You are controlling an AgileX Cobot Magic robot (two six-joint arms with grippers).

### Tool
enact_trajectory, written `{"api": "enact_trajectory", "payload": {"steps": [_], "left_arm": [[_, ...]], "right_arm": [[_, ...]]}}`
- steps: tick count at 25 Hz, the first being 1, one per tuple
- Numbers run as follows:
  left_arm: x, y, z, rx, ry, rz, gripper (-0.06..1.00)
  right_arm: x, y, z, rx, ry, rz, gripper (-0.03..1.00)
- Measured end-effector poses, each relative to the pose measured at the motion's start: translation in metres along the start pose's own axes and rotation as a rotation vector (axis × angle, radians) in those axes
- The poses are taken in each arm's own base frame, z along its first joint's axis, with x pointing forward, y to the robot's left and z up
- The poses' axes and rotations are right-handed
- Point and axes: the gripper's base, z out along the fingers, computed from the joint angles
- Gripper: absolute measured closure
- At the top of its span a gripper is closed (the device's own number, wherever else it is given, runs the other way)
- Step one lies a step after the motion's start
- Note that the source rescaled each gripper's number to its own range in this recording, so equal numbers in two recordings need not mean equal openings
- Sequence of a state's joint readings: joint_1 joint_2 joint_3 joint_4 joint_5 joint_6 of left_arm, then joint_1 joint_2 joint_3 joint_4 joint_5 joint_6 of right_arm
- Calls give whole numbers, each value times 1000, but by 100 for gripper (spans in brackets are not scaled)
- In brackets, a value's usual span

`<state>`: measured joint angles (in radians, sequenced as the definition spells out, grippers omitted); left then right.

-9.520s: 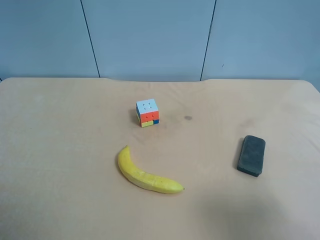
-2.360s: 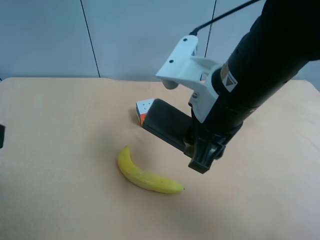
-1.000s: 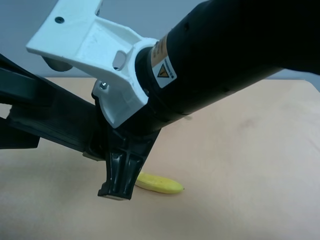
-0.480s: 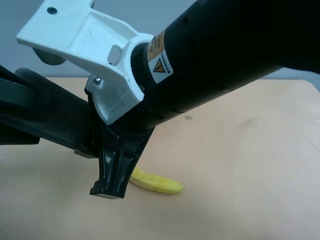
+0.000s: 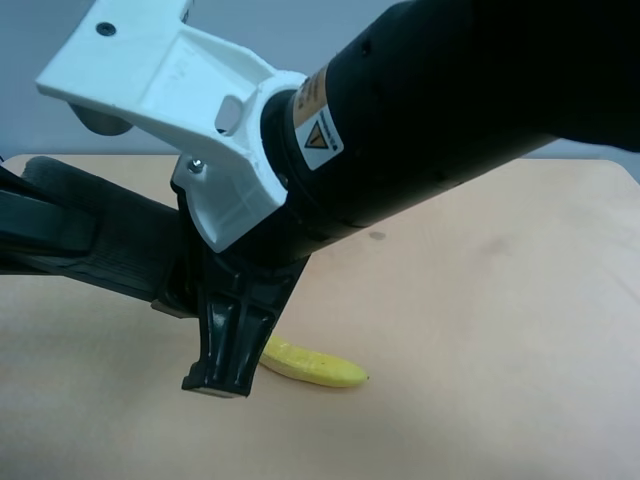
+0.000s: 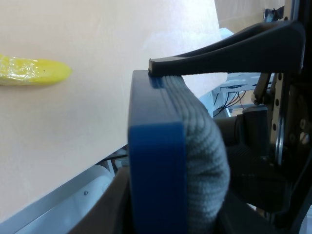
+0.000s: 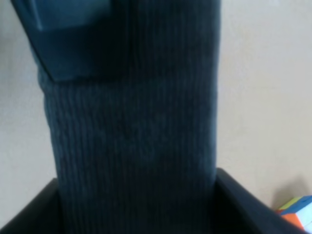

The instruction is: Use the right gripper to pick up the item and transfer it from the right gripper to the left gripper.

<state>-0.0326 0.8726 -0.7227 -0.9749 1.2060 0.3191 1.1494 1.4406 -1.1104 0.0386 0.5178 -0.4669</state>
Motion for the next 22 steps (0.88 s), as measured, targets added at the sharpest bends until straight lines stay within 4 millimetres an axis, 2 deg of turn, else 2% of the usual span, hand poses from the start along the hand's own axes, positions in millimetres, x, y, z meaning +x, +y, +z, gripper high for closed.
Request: {"api": "enact_trajectory", "payload": {"steps": [1, 2, 3, 4, 5, 6, 7, 10, 13, 18, 22], "left_arm": [[0, 0, 0, 0, 0, 0, 93], [0, 0, 0, 0, 0, 0, 93], [0, 0, 0, 5, -2, -2, 93], [0, -1, 0, 9, -2, -3, 93], [0, -1, 0, 10, -2, -3, 93], [0, -1, 0, 10, -2, -3, 93], [0, -1, 0, 10, -2, -3, 93], [0, -1, 0, 10, -2, -2, 93], [0, -1, 0, 10, -2, -1, 93], [0, -1, 0, 10, -2, -1, 93], [0, -1, 0, 10, -2, -1, 93]], "right_arm": [[0, 0, 0, 0, 0, -1, 96], [0, 0, 0, 2, -3, -1, 81], [-1, -1, 0, 6, -12, -1, 55], [-2, -1, 0, 9, -18, -1, 35], [-2, -1, 0, 9, -18, -1, 19], [-2, -1, 0, 9, -17, -1, 10], [-1, -1, 0, 8, -15, -1, 6], [1, 0, 0, -3, 6, -1, -1], [3, 2, -4, -20, 37, 23, -2], [8, 5, -30, -41, 87, 110, -3], [19, 11, -54, -79, 200, 182, -3]]}}
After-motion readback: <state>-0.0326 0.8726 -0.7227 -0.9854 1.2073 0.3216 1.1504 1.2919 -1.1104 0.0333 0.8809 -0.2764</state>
